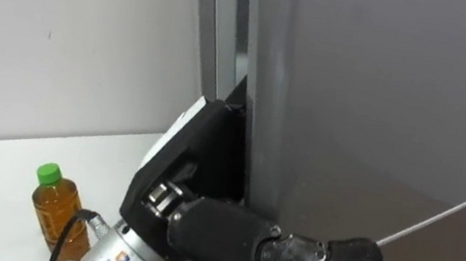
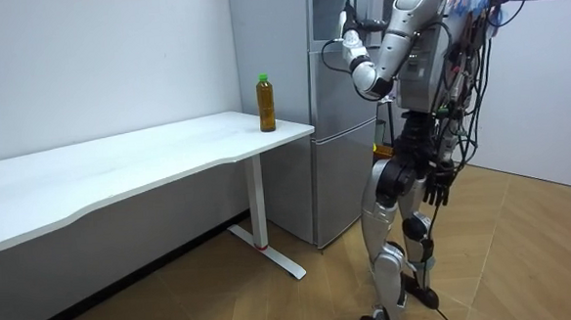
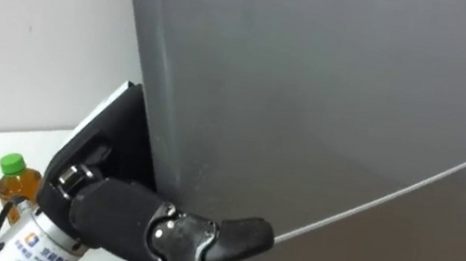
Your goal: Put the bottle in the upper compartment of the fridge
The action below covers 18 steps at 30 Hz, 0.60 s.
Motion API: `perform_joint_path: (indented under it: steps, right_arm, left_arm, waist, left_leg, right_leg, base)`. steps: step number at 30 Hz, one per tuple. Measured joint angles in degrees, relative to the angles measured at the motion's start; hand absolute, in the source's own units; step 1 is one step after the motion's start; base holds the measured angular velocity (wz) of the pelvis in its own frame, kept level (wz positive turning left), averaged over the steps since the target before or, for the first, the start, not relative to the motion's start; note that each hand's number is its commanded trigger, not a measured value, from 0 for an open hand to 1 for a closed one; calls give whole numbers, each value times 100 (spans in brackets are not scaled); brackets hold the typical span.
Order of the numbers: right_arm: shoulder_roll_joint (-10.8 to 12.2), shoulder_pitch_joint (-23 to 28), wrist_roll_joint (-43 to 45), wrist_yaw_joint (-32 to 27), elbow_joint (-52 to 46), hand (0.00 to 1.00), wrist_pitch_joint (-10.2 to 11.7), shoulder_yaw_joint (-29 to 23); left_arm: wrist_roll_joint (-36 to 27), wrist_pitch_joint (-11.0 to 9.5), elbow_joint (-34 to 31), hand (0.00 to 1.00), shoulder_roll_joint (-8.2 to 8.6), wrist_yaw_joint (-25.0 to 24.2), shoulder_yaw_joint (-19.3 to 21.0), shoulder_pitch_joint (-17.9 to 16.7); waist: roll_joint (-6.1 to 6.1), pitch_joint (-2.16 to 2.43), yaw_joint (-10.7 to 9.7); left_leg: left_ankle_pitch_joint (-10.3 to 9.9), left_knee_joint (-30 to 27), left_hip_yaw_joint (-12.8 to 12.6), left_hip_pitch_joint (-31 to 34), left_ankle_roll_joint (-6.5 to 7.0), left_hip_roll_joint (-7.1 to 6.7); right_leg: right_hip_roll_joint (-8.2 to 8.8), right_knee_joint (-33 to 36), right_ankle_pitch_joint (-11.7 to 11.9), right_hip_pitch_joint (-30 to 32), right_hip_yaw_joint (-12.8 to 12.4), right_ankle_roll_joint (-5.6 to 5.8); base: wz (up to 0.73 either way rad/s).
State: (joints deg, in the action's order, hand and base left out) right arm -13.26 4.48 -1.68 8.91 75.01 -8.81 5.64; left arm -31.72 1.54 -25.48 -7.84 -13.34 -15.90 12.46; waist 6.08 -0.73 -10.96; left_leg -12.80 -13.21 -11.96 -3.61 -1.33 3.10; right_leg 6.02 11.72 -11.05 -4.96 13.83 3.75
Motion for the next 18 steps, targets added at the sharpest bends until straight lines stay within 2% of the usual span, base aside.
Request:
perform_joint_path:
  steps: [4, 9, 13, 16, 18]
  right_arm:
    - [1, -1, -2, 5, 3, 0, 0, -1]
    - [0, -14, -3, 4, 7, 0, 2, -2]
    - [2, -63, -33, -12, 4, 0, 2, 1]
    - [4, -88, -50, -54, 2, 0, 2, 3]
    - [2, -91, -83, -78, -9, 0, 2, -2]
  left_arm:
    - [0, -39, 0, 0, -1, 0, -49, 0]
    - [-4, -136, 0, 0, 0, 0, -194, 0]
    - [-33, -275, 0, 0, 6, -7, -352, 0]
    - [-75, -313, 0, 0, 18, -31, -482, 3]
    - [-217, -319, 24, 0, 42, -97, -679, 61]
  waist:
    - [-11, -6, -1]
    - [-45, -25, -21]
    - [-30, -11, -113]
    - [-23, 10, -125]
    - [-40, -3, -187]
  left_leg:
    - [-11, 2, -69, -7, 24, -13]
    - [-16, 12, -71, 10, 56, -52]
    - [-31, -33, -84, 98, 105, -77]
    - [-47, -29, -207, 86, 138, -76]
    - [-72, -29, -318, 63, 178, -76]
  right_leg:
    - [4, -3, 30, 31, -108, 18]
    - [37, -14, 48, 51, -126, 49]
    - [73, 3, 96, 127, -130, 94]
    - [76, 38, 137, 205, -243, 107]
    - [77, 0, 212, 217, -285, 134]
  base:
    - [-10]
    - [0]
    - [0]
    - [-22]
    - [-26]
